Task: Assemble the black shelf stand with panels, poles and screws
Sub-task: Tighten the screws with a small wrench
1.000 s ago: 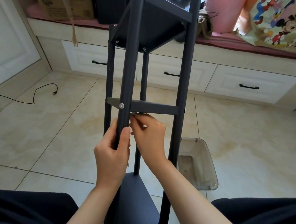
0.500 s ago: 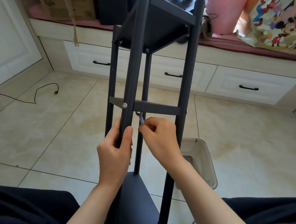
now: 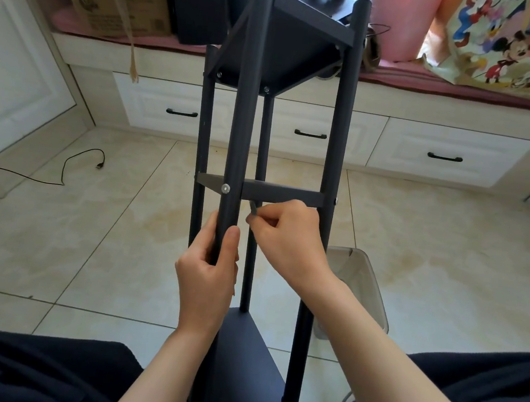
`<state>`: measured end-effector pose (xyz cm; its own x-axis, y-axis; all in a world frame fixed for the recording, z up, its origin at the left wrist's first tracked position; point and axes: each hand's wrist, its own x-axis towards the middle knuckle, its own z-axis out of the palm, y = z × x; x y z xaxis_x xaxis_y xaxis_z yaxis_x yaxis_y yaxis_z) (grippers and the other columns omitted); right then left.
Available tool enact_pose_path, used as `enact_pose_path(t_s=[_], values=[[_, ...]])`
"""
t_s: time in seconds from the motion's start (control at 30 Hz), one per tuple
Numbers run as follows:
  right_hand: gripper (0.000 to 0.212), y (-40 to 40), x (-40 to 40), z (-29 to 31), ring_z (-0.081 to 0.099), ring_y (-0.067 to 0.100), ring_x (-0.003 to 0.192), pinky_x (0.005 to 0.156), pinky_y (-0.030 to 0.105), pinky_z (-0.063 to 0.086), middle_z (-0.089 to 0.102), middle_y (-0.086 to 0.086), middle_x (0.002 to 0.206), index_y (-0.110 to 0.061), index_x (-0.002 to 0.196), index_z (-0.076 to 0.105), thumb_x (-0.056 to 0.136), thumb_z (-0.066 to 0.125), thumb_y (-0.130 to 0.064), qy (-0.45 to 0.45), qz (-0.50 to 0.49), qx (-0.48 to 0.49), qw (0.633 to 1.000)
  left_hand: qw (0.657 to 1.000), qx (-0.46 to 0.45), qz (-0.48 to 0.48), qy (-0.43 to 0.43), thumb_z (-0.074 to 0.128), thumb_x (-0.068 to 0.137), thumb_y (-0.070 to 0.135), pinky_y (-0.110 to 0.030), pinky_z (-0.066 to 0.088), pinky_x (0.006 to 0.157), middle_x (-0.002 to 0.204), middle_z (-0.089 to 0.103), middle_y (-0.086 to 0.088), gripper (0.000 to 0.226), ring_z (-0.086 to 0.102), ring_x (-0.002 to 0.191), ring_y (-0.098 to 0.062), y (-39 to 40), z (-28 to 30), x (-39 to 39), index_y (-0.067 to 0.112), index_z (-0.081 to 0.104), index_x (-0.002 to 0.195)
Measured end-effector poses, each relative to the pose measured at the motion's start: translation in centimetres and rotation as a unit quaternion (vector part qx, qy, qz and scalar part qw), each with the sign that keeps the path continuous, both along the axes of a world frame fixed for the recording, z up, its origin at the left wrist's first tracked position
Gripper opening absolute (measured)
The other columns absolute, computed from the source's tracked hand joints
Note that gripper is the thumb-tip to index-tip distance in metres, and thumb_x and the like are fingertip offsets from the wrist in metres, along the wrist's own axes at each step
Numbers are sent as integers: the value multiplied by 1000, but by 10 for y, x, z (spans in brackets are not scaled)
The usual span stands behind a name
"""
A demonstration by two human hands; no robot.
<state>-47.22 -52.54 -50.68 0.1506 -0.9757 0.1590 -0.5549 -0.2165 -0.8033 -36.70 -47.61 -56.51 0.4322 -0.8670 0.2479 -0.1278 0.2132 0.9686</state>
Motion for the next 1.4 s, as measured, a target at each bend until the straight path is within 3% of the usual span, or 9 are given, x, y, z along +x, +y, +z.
enact_pose_path(t_s=[0.17,0.3,0.43,0.7,0.9,1.0,1.1,1.33,1.4], values=[[29,-2,2,-4,61,17,59,56,9,45,65,5,61,-7,74,75,97,60,-17,-5,6,-4,1000,1000,-3,1,0,54,96,41,-29,41,45,57,49,6,37,44,47,-17,1,0,0,29,64,129],[21,-3,6,-9,67,11,70,64,1,45,73,2,75,-9,90,79,97,62,-20,-24,-1,-11,1000,1000,-2,5,-5,54,99,37,-30,41,45,57,49,2,34,44,47,-19,1,-2,3,28,64,130],[18,-4,12,-21,67,5,69,71,6,48,76,0,79,-11,96,79,96,64,-20,-51,-15,-42,998,1000,0,7,1,54,95,41,-30,41,45,56,48,3,41,44,46,-17,1,-2,3,25,64,131],[17,-9,25,-42,57,-20,63,73,-3,42,76,2,82,-8,99,78,94,65,-18,-93,-26,-63,993,1000,-8,12,7,55,94,41,-33,43,43,58,50,-2,24,45,46,-17,3,2,4,54,63,113],[14,-15,30,-47,65,-4,79,73,0,44,77,4,80,-6,95,79,92,68,-14,-118,-46,-101,987,1000,-9,11,8,56,98,34,-32,41,43,58,49,-1,30,44,46,-18,1,2,4,62,66,103],[14,-15,30,-49,59,-17,65,72,1,45,76,4,78,-6,94,78,93,67,-14,-131,-43,-95,986,1000,-8,12,12,55,94,40,-32,40,42,56,47,-1,27,43,46,-18,1,0,4,45,65,119],[15,-16,29,-51,59,-16,64,73,6,48,76,3,78,-7,93,78,94,66,-15,-128,-41,-104,985,1000,-3,12,12,55,93,42,-32,40,43,56,47,-1,32,43,46,-18,1,-1,4,36,65,122],[17,-9,17,-45,65,5,67,71,21,55,73,-2,75,-8,94,79,95,64,-17,-111,-12,-47,993,1000,-3,11,6,55,95,39,-33,42,43,59,49,-9,23,45,46,-18,1,2,4,45,63,115],[19,-6,10,-39,63,15,66,69,32,55,69,-2,68,-8,88,78,95,63,-17,-102,-10,-15,995,1000,-3,8,4,54,94,42,-31,42,42,57,48,-7,26,45,46,-17,1,3,4,43,63,118]])
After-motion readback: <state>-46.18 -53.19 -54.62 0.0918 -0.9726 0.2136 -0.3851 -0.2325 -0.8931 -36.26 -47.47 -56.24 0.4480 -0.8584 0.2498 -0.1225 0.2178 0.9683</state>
